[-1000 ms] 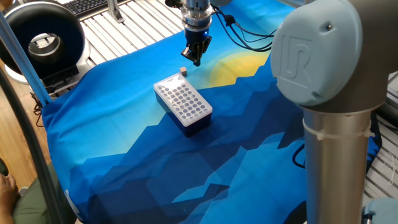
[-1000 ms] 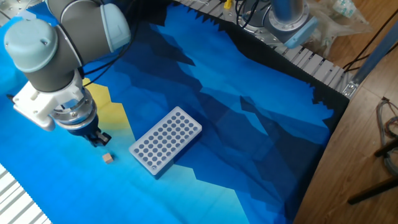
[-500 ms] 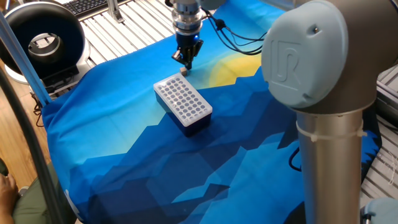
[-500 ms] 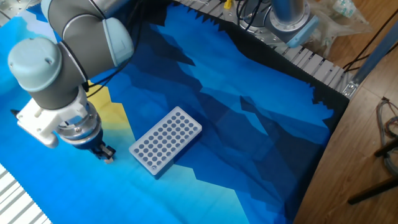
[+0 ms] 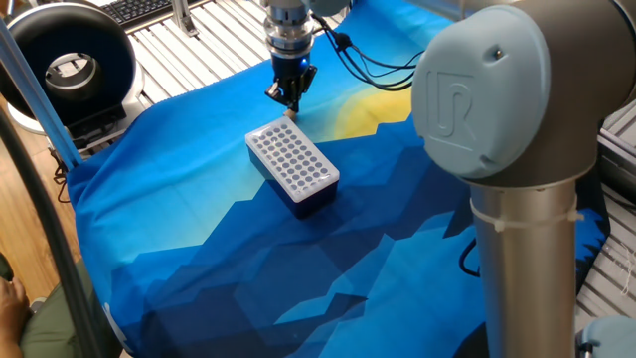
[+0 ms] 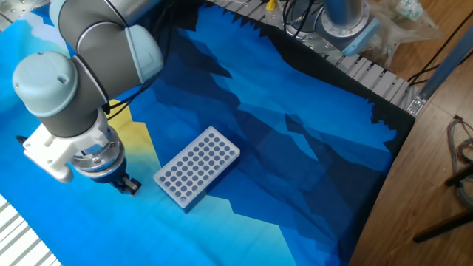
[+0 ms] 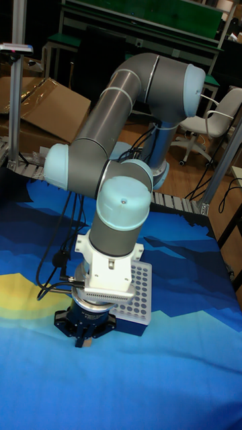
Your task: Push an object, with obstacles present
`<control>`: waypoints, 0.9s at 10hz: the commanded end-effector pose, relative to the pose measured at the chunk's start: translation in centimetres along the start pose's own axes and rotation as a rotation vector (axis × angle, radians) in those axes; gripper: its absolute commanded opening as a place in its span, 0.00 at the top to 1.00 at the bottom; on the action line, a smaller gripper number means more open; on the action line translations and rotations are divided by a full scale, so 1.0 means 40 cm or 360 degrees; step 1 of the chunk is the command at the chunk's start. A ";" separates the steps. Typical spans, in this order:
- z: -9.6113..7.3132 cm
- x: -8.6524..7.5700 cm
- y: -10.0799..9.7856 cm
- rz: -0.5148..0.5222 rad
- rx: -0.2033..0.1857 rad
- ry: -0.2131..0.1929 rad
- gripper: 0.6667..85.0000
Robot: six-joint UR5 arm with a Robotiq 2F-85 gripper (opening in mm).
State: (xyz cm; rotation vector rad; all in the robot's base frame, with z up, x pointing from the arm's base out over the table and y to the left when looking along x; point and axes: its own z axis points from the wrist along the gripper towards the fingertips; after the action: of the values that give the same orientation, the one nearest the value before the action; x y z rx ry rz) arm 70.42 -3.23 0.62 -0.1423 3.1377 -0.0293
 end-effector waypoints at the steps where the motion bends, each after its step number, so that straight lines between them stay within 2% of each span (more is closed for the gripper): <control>1: -0.002 0.001 0.000 -0.0003 -0.0016 -0.0005 1.00; 4: 0.006 0.012 0.002 0.0004 -0.0047 -0.0010 1.00; 6: 0.009 0.026 0.016 0.0045 -0.0096 0.0014 1.00; 9: 0.009 0.026 0.048 0.0128 -0.0106 0.0027 1.00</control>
State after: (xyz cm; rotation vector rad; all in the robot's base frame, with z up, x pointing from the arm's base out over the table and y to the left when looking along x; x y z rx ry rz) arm 69.35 -2.27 0.16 -0.0731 3.1543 0.0417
